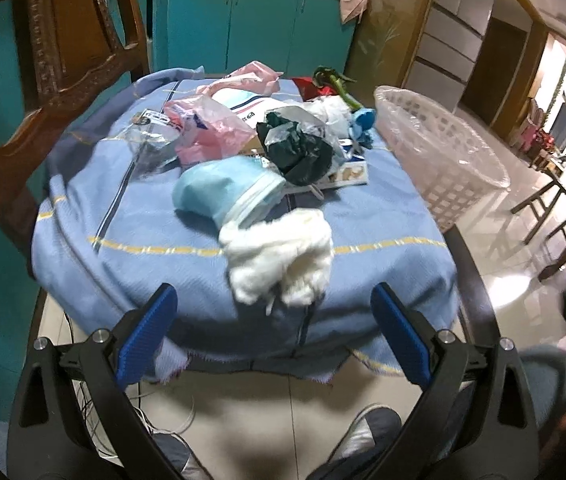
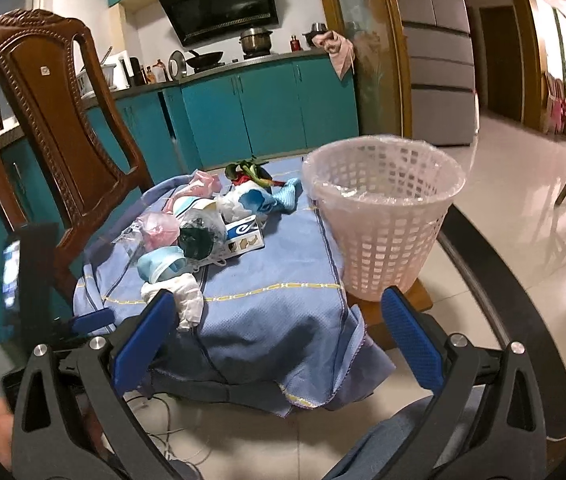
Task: Collect trash
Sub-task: 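Reach the left tool to the white cloth bundle and close on it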
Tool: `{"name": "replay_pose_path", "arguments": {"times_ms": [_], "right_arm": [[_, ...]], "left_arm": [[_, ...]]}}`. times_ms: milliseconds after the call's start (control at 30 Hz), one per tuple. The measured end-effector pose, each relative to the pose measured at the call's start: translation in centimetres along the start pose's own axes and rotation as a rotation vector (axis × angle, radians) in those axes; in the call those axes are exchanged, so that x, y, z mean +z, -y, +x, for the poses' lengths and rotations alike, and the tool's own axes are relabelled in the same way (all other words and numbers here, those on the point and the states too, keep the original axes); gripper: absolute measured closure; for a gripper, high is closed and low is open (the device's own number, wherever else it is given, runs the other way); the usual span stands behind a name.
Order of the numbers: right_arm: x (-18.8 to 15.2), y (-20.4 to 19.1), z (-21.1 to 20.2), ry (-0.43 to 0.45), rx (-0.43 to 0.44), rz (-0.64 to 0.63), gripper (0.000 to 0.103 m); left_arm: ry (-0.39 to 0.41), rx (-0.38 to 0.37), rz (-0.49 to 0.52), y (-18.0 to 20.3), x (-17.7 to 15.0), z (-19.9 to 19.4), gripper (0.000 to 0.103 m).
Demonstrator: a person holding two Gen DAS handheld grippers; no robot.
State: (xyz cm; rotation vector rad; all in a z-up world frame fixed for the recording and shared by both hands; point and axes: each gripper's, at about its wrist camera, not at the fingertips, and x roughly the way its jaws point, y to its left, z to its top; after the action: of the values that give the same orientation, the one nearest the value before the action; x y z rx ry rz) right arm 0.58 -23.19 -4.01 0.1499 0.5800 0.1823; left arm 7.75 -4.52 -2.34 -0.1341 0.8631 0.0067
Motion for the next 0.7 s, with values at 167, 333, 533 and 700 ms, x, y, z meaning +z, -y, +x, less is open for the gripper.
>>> {"name": "replay_pose_path", "arguments": {"times_ms": [167, 333, 533, 700], "right_arm": [[0.1, 0.2, 0.0, -0.005, 0.018, -0.001, 0.003], [0.0, 0.5, 0.2, -0.019, 0.032, 0.007, 0.003], [0.0, 0.5, 0.3, -0.029, 0.040, 0.008, 0.003], [0.1, 0.5, 0.5, -0.035, 0.039, 0.010, 0.003]], "left_arm": [[-0.023, -0.005, -0.023, 0.7, 1.5, 2.5, 0.006], [-0.046, 0.008, -0.004, 1.6, 2.0, 4.5, 0.008], [-0.075, 0.045, 0.022, 1.6, 1.9, 5.9, 0.040], [-0.066, 0.020, 0.040, 1.1, 2.1, 5.1, 0.052]]}}
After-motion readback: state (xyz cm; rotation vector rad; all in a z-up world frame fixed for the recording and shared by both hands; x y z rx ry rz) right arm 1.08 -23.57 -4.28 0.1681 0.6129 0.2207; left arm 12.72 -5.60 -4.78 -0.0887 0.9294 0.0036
